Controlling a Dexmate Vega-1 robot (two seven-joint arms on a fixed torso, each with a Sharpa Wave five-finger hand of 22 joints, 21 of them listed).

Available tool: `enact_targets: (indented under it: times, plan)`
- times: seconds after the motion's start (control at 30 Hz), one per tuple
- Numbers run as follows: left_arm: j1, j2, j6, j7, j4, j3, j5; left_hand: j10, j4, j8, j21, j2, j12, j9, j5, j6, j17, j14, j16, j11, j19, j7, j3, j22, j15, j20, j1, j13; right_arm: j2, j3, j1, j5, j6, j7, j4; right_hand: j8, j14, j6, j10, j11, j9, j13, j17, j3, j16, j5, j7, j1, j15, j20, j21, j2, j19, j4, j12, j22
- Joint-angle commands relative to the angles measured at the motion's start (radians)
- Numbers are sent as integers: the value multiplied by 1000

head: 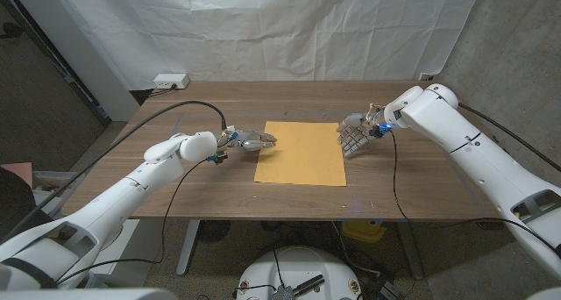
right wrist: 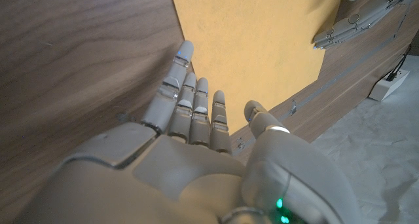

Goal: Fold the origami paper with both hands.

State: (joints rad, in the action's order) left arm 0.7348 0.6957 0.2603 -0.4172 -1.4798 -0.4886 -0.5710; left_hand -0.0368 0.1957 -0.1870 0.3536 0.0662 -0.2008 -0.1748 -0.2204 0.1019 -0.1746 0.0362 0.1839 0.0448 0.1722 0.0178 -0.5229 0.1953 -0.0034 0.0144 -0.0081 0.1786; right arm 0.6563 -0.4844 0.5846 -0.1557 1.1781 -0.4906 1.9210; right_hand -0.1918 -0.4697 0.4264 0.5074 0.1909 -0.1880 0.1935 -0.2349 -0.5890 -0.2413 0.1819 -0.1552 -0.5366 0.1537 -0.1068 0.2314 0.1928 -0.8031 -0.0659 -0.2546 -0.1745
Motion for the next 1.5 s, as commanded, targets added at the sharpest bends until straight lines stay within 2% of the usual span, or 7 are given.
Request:
enact_targets:
  times: [0.03, 0.5, 0.73, 0.8, 0.9, 1.17, 1.5]
  plan:
    - [3, 5, 7, 4, 4, 4, 5, -3, 3, 3, -2, 105, -2, -2, -4, 4, -4, 0, 3, -1, 0, -1, 5, -1, -6, -5, -3, 6, -12, -27, -18, 3, 17, -2, -22, 4, -2, -2, 0, 5, -6, 3, -5, -3, -2, -2, -50, -8, -3, 0, 1, 0, -9, 9, 1, -4]
    - [1, 6, 17, 8, 14, 5, 10, -3, 3, 3, -3, 106, -2, -2, -5, 4, -4, 0, 3, -1, 0, -1, 9, -1, -6, -6, -2, 6, -30, -19, -7, -13, -3, -8, -45, 7, 16, -11, -12, 9, -6, 4, -9, 2, 5, -3, -50, -5, 5, -7, -6, -1, 0, 24, 8, -3]
    - [-2, 7, 21, 8, 20, 3, 9, -3, 3, 4, -3, 107, -1, -2, -6, 3, -4, 0, 3, -2, 0, -1, 10, -1, -7, -5, -2, 6, -75, 100, 76, -87, -117, -28, -90, 10, 21, -22, -20, 8, -6, 5, -11, 4, 7, -2, -49, -4, 4, -5, -8, 1, -1, 31, 12, -3]
    - [-4, 6, 24, 10, 23, 3, 10, -3, 3, 4, -3, 107, -1, -2, -6, 3, -4, 0, 3, -2, 0, 0, 11, -1, -6, -5, -2, 6, -134, 198, 131, -172, -208, -68, -168, 10, 17, -23, -19, 8, -7, 5, -11, 3, 5, -2, -49, -5, 1, -1, -5, 2, -10, 33, 11, -3]
    - [-6, 6, 28, 11, 27, 2, 10, -2, 3, 4, -3, 108, -1, -2, -6, 3, -4, 0, 3, -2, -1, 0, 11, -1, -6, -6, -2, 6, -115, 160, 115, -133, -169, -40, -138, 10, 15, -24, -18, 7, -7, 5, -12, 3, 4, -2, -50, -6, -2, 1, -4, 2, -12, 34, 11, -3]
    - [-11, 6, 38, 16, 38, 2, 12, -3, 3, 4, -4, 108, -1, -2, -7, 3, -4, 0, 3, -2, -1, -2, 13, 0, -7, -5, -2, 6, -130, 174, 122, -153, -198, -63, -163, 14, 14, -41, -39, -1, -7, 6, -14, 5, 4, -2, -43, -9, 0, 0, -5, -1, -17, 38, 20, -4]
    - [-24, 0, 51, 22, 63, -2, 14, -1, 3, 4, -4, 109, 0, -2, -7, 3, -4, 0, 3, -2, -1, -1, 14, 0, -7, -6, -2, 6, -217, 252, 156, -260, -302, -144, -308, 19, 29, -76, -74, -3, -7, 8, -18, 6, 10, 0, -44, -11, -3, 5, -13, 4, -5, 49, 33, -4]
